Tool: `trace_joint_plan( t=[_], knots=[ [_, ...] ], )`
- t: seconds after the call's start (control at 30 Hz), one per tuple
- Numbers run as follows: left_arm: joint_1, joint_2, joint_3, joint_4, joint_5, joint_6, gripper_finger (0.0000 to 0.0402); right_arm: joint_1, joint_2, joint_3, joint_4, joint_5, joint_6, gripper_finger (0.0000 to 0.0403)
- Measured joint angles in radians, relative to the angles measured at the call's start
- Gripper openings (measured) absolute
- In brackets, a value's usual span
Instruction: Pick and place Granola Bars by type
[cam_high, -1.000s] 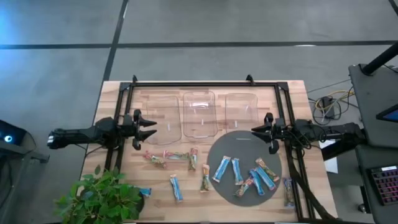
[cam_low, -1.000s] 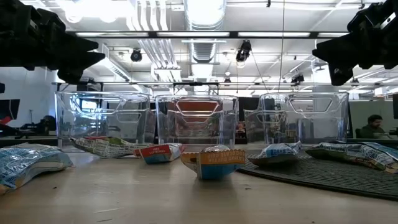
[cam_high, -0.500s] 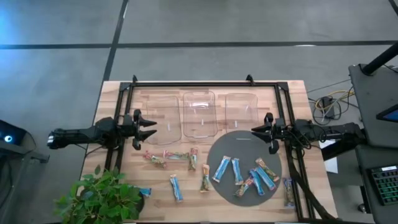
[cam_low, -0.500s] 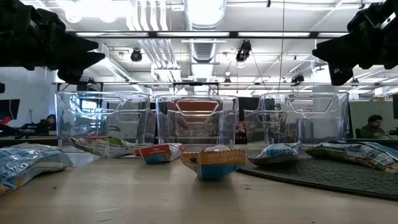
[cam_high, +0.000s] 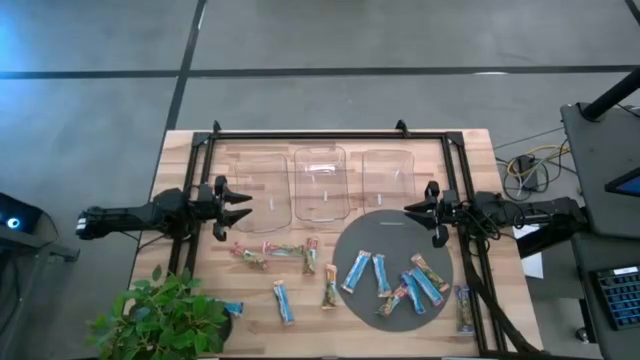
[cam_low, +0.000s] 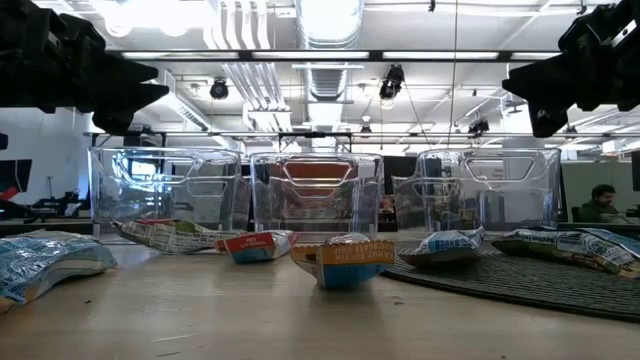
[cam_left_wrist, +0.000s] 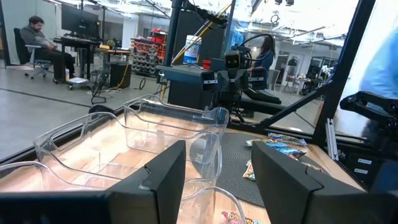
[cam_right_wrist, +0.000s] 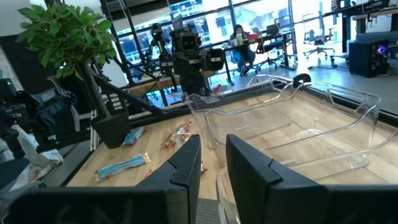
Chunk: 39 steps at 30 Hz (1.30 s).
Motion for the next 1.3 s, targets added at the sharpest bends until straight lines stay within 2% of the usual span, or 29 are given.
trace_joint_plan(
  t=[0.43, 0.6, 0.7, 0.8, 0.97, 1.07, 1.23, 1.3],
  knots=[
    [0.0, 0.0, 0.0, 0.0, 0.0, 0.0, 0.0168, 0.0, 0.0, 0.0, 0.01, 0.0, 0.028, 0.0068],
    [0.0, 0.0, 0.0, 0.0, 0.0, 0.0, 0.0168, 0.001, 0.014, 0.001, 0.052, 0.102, 0.484, 0.0068],
    [0.0, 0.0, 0.0, 0.0, 0.0, 0.0, 0.0168, 0.001, 0.051, 0.001, 0.029, 0.157, 0.615, 0.0068],
    [0.0, 0.0, 0.0, 0.0, 0.0, 0.0, 0.0168, 0.001, 0.082, 0.001, 0.039, 0.16, 0.746, 0.0068],
    [0.0, 0.0, 0.0, 0.0, 0.0, 0.0, 0.0168, -0.001, 0.11, 0.0, 0.051, 0.263, 0.931, 0.0068],
    [0.0, 0.0, 0.0, 0.0, 0.0, 0.0, 0.0168, 0.001, 0.122, 0.0, 0.189, 0.253, 0.876, 0.0068],
    [0.0, 0.0, 0.0, 0.0, 0.0, 0.0, 0.0168, 0.014, 0.165, 0.017, 0.621, 0.254, 0.694, 0.0068],
    [0.0, 0.0, 0.0, 0.0, 0.0, 0.0, 0.0168, 0.021, 0.2, 0.048, 0.755, 0.207, 0.601, 0.0068]
  ],
)
